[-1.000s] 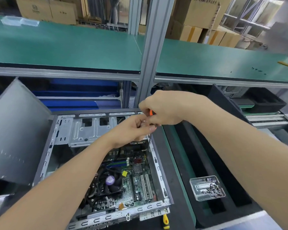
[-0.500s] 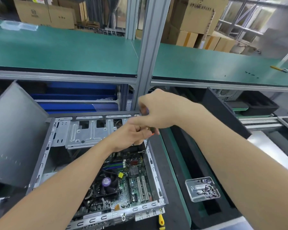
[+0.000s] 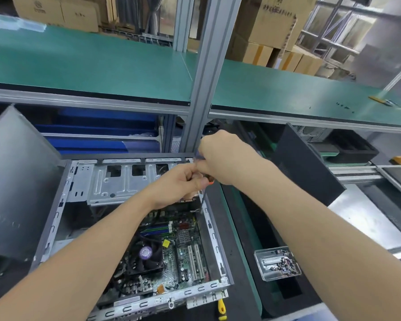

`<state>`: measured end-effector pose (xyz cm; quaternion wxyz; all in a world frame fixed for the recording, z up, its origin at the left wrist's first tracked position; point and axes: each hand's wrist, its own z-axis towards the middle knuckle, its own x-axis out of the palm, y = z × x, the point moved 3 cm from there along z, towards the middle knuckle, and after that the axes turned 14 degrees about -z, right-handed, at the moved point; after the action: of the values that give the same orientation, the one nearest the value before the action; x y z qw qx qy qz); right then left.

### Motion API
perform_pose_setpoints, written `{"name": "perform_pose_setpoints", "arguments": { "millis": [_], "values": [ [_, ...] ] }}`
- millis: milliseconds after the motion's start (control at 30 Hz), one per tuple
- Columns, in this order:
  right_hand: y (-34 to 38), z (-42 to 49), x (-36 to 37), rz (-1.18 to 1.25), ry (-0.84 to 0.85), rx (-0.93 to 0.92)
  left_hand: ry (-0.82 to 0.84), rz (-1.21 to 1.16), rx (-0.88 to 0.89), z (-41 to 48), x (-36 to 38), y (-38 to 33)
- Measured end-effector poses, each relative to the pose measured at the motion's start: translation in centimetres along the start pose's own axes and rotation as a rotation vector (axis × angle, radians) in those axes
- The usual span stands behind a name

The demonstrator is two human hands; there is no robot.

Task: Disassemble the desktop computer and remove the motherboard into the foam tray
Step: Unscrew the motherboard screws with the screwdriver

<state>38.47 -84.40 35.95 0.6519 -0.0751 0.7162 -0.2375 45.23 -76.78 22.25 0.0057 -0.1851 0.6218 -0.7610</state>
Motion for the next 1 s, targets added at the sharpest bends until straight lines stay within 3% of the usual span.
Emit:
{"name": "perform_pose_setpoints", "arguments": {
  "millis": [367, 500, 633, 833, 933, 1000],
  "values": [
    [-1.0, 0.9, -1.4, 0.028, 0.185, -0.489, -0.010, 0.085, -0.068, 0.2, -0.4, -0.6],
    [-1.0, 0.8, -1.1, 0.041, 0.226, -0.532, 0.034, 0.086, -0.095, 0.4, 0.0, -0.7],
    [-1.2, 0.1, -0.5, 0.141, 0.182, -0.431, 0.063, 0.043, -0.054, 0.3, 0.8, -0.6],
    [0.0, -1.5, 0.0, 0.318, -0.206, -0.019, 0.032, 0.064, -0.043, 0.0, 0.9, -0.7],
    [0.0, -1.6, -0.3, 0.176, -0.381, 0.212, 0.067, 0.108, -0.013, -0.2, 1.5, -0.7],
    [0.4, -1.4, -0.1, 0.027, -0.301, 0.322, 0.067, 0.110, -0.010, -0.4, 1.9, -0.8]
  ]
}}
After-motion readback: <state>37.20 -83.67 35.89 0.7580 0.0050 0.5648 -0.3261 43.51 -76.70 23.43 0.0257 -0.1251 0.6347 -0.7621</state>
